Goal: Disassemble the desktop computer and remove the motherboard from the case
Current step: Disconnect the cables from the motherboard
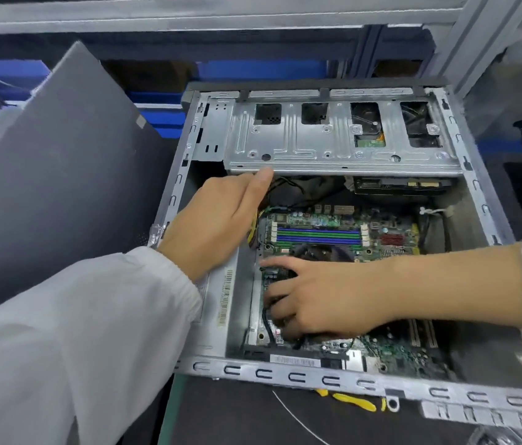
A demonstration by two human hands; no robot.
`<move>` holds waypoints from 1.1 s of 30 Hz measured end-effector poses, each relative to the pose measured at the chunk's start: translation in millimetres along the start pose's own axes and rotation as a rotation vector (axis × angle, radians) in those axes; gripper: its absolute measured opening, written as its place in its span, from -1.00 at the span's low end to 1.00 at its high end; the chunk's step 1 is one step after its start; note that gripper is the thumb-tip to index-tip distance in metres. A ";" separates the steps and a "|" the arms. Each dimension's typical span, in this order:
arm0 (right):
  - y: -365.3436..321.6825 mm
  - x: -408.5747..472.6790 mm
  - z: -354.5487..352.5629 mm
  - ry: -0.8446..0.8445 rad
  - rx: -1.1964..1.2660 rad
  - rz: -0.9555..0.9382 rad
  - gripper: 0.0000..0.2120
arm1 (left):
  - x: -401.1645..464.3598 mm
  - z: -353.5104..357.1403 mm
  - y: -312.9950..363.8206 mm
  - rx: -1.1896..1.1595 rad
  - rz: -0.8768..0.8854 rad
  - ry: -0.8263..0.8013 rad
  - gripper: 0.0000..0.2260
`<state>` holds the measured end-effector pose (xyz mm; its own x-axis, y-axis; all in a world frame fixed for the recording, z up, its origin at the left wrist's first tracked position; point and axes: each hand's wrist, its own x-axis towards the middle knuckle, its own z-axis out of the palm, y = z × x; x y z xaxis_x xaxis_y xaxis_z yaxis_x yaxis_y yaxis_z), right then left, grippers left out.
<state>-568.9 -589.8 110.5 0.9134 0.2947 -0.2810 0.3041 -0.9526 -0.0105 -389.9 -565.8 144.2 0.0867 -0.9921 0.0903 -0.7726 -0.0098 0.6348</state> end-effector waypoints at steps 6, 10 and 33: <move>-1.4 14.9 11.1 0.009 0.065 0.006 -0.79 | 1.9 0.6 -2.2 0.010 -0.013 -0.010 -0.35; -0.3 10.6 17.0 0.138 0.201 -0.007 -0.87 | 2.4 1.2 -3.0 0.011 -0.028 -0.013 -0.35; -2.4 23.2 25.4 0.135 0.162 0.065 -0.91 | 2.0 -2.0 2.1 0.178 -0.016 -0.078 -0.35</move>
<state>-555.4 -582.6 79.6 0.9608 0.2298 -0.1551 0.2063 -0.9663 -0.1538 -390.1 -567.6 147.3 0.0560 -0.9983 0.0174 -0.8709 -0.0403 0.4898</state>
